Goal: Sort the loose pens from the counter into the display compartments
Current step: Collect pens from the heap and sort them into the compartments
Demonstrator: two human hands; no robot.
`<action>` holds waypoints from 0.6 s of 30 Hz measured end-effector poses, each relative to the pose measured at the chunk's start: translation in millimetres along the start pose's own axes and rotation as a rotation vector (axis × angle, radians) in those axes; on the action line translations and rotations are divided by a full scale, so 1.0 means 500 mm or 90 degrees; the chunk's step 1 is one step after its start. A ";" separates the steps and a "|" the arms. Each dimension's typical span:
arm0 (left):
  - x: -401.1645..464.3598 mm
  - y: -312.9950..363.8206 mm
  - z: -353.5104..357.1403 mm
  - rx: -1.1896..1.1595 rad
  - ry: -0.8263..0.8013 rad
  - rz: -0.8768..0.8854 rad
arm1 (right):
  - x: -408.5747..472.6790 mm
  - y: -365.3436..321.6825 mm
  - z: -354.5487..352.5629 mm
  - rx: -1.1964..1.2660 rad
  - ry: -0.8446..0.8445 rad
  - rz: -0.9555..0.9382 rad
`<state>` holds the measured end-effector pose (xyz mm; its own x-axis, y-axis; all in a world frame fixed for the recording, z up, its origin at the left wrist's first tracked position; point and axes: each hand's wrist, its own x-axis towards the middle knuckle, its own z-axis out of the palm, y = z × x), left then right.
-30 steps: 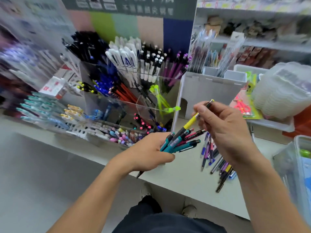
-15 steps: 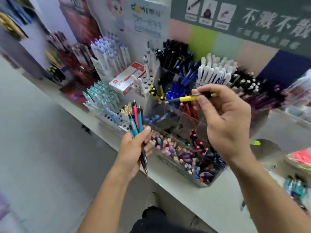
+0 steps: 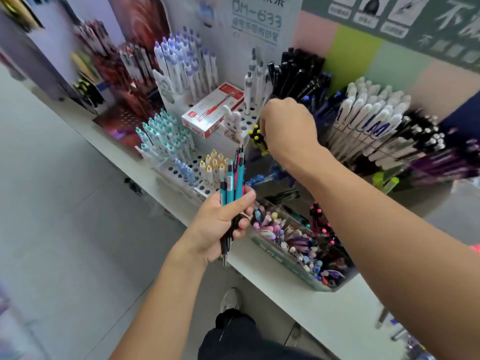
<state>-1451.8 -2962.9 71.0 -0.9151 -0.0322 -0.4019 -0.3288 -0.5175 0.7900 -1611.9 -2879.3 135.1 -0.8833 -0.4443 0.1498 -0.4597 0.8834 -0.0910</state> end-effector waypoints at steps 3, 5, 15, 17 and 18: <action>0.001 0.001 -0.001 0.059 0.021 0.006 | -0.013 0.018 -0.001 0.040 -0.023 -0.001; 0.000 0.001 0.001 0.099 0.012 0.017 | -0.050 0.043 -0.027 0.147 0.009 -0.031; 0.003 -0.031 0.125 0.388 -0.111 0.064 | -0.293 0.148 -0.048 0.728 -0.065 0.313; -0.002 -0.046 0.148 0.314 -0.101 0.023 | -0.324 0.179 -0.055 0.803 -0.060 0.335; -0.004 -0.053 0.157 0.280 -0.103 0.002 | -0.341 0.193 -0.056 0.835 -0.062 0.343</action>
<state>-1459.4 -2882.3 87.3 -0.9292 0.1185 -0.3501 -0.3623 -0.1041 0.9262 -1503.1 -2714.3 128.3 -0.9529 -0.1586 -0.2583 0.2269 0.1921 -0.9548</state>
